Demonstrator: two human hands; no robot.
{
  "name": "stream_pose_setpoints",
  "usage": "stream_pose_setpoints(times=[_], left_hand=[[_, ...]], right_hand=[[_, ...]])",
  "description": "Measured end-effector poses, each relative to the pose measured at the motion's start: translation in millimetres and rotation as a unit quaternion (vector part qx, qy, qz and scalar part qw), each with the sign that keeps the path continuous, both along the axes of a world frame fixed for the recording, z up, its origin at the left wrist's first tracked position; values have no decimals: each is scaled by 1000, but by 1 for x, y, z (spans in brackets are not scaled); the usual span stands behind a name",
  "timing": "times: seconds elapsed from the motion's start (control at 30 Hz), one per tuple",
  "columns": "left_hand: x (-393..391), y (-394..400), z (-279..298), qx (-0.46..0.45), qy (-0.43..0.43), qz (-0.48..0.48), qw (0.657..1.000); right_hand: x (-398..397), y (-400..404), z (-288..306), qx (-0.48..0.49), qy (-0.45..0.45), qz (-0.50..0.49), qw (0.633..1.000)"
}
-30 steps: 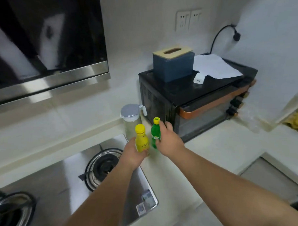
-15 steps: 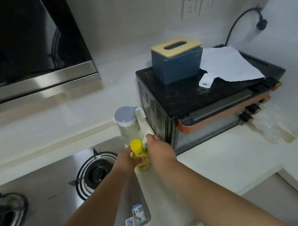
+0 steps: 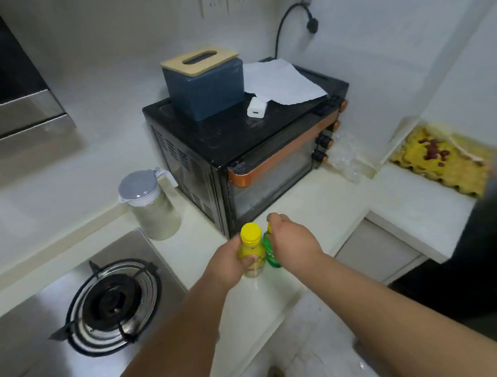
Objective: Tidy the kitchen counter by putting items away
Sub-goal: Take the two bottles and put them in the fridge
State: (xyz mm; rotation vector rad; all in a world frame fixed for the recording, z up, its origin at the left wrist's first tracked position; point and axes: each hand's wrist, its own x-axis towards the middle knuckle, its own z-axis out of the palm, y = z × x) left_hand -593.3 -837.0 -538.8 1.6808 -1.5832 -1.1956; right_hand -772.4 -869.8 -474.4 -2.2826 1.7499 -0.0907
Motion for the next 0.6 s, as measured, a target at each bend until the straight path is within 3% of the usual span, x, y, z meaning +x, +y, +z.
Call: stream_pose_setpoints(times=[0.27,0.37,0.47,0.6], left_hand=[[-41,-13,5,9,-61,-3,998],[-48,-5,9,22,-169,45,984],[-57,5,22,109,-266,74,955],[-98,21,51,238,-221,-55,944]], right_hand=[[-32,-5,4,12,-90,-101,991],[-34,8,7,43,-111,-108,987],[-56,28,15,68,-131,-116,982],[-119,57,38,62,-112,-141,982]])
